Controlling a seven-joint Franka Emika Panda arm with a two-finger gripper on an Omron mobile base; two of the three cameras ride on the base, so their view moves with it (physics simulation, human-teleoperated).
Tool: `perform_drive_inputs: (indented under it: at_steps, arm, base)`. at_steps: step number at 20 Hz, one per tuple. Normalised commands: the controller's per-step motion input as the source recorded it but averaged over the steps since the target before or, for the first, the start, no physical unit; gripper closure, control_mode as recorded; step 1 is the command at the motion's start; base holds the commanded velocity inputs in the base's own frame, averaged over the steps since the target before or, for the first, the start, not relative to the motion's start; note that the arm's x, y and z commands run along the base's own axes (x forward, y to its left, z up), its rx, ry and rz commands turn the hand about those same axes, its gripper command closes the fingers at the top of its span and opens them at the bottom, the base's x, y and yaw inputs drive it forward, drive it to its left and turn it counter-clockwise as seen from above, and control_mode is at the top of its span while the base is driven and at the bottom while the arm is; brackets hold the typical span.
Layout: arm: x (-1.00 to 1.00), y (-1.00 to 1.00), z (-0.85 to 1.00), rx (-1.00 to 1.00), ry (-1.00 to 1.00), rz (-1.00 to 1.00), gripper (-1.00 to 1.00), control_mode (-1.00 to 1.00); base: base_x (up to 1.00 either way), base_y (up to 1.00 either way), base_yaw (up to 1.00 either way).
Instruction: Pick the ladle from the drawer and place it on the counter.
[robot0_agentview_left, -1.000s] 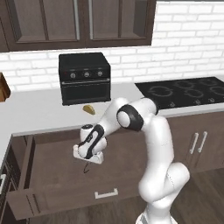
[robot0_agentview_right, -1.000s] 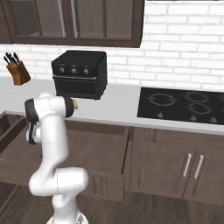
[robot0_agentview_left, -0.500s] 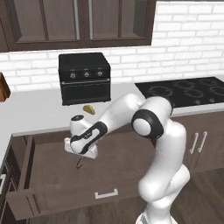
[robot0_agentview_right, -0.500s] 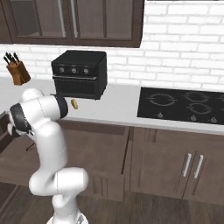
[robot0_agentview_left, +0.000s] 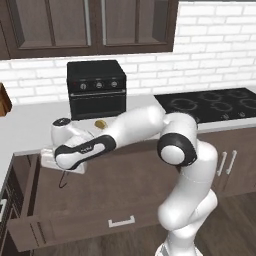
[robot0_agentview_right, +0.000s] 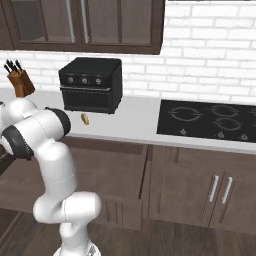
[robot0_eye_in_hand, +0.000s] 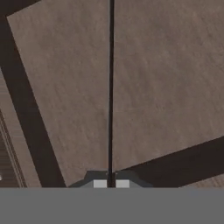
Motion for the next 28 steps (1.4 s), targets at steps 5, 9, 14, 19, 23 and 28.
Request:
perform_drive_inputs:
  at_steps: [5, 9, 14, 19, 23, 28]
  arm:
    - [0.60, 0.02, 0.54, 0.09, -0.16, -0.07, 1.00, -1.00]
    - [0.38, 0.00, 0.16, 0.00, -0.11, -0.57, 1.00, -1.00]
    - [0.89, 0.06, -0.01, 0.16, -0.05, -0.51, 1.00, -1.00]
    - [0.90, 0.50, 0.10, 0.11, -0.10, -0.41, 1.00, -1.00]
    - [0.98, 0.52, 0.00, -0.01, 0.01, -0.34, 1.00, -1.00]
    - [0.85, 0.04, -0.06, -0.02, 0.15, -0.13, 1.00, -1.00]
  base:
    - [0.00, 0.00, 0.00]
    - [0.00, 0.00, 0.00]
    - [0.00, 0.00, 0.00]
    - [0.00, 0.00, 0.00]
    - [0.00, 0.00, 0.00]
    - [0.00, 0.00, 0.00]
